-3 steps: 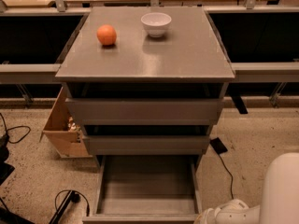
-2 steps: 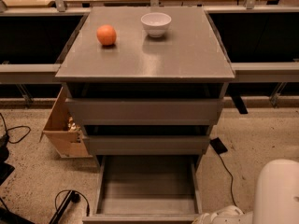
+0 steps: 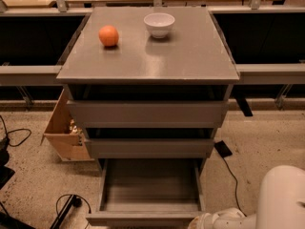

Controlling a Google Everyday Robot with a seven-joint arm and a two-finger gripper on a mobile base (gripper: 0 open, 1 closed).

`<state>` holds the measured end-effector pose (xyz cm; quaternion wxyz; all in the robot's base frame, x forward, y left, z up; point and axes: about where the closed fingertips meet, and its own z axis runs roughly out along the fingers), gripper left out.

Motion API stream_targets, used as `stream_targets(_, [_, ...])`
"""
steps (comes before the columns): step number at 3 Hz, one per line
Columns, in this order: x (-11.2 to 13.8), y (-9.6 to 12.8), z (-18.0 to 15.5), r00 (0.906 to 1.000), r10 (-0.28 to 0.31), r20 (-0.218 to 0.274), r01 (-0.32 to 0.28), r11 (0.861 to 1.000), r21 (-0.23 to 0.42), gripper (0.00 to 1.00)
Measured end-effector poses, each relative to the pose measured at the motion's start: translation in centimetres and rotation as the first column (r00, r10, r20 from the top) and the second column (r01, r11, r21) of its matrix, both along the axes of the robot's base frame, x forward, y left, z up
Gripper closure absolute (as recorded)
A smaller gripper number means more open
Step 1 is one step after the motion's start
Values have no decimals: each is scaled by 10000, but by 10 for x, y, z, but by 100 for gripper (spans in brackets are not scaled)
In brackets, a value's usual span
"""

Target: Close bottom drawer

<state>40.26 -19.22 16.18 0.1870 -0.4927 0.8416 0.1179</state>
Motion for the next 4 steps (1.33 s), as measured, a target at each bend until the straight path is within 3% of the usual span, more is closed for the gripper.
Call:
stream_targets(1, [48,11,16,9961,156,873,-165,9998,95,100])
stream_targets(2, [76,14,28,9903,208,1372,-222,9997,87,100])
stream_targets(3, [76,14,28,9903,208,1372,-222,9997,87,100])
stream_targets(4, [102,33,15,9860,378,1621,-407,9991,143,100])
